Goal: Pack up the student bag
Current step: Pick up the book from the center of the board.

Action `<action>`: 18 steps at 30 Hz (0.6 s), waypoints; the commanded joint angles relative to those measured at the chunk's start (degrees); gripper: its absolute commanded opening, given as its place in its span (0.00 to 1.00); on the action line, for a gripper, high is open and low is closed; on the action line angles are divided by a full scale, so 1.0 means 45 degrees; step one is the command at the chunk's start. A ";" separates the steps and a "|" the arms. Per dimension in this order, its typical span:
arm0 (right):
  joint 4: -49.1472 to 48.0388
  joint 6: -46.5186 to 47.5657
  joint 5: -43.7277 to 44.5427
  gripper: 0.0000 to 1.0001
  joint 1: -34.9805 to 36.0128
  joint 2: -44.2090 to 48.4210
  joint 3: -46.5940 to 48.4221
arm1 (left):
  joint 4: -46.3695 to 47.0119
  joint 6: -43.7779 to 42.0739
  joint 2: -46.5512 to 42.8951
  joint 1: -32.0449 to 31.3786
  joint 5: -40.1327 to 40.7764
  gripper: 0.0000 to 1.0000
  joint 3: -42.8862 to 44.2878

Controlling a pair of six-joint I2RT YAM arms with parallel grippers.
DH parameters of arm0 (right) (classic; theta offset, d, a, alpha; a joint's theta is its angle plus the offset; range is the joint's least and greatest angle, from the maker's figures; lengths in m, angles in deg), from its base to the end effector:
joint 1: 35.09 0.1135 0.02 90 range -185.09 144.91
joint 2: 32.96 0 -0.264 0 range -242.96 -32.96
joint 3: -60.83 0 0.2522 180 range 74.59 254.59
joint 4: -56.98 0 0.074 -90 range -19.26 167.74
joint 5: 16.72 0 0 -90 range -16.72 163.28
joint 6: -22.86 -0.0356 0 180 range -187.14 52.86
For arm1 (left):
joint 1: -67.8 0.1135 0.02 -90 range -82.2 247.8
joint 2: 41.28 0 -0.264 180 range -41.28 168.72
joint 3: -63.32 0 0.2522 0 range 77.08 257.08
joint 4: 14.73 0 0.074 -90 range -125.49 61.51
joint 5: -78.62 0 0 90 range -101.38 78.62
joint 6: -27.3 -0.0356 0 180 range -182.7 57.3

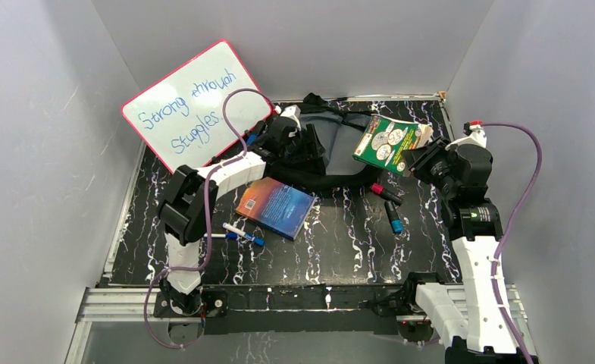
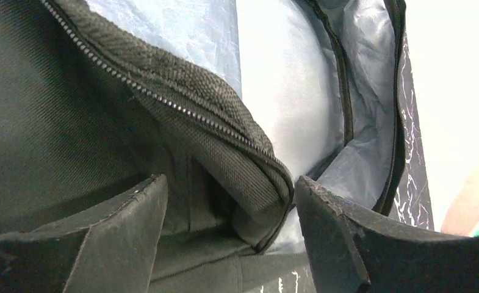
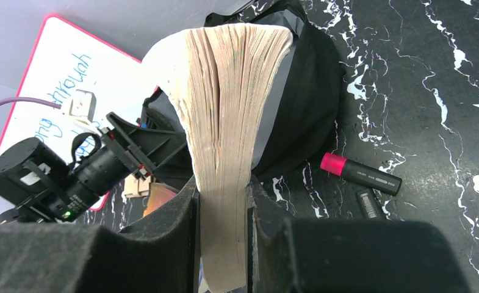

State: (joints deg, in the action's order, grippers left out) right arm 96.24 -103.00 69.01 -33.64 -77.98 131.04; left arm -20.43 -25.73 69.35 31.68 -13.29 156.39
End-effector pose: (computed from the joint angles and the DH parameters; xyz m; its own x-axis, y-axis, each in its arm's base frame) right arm 0.1677 0.0069 0.3810 -0.2540 0.5779 -0.7755 0.0634 0.8101 0.5829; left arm 0.3661 -0.2687 0.2412 -0.6241 -0.2887 -0.7261 0.2986 0.7706 -0.5630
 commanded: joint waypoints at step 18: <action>-0.4130 -0.2173 -0.0518 0.00 -0.0069 -0.1158 -0.0511 | 0.0541 -0.0507 0.0092 0.0804 -0.1041 0.00 0.1726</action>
State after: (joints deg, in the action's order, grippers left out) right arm 90.47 -108.40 67.98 -33.64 -81.21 128.15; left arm -18.14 -26.76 73.70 33.71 -16.83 161.59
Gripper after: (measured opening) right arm 0.308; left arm 0.037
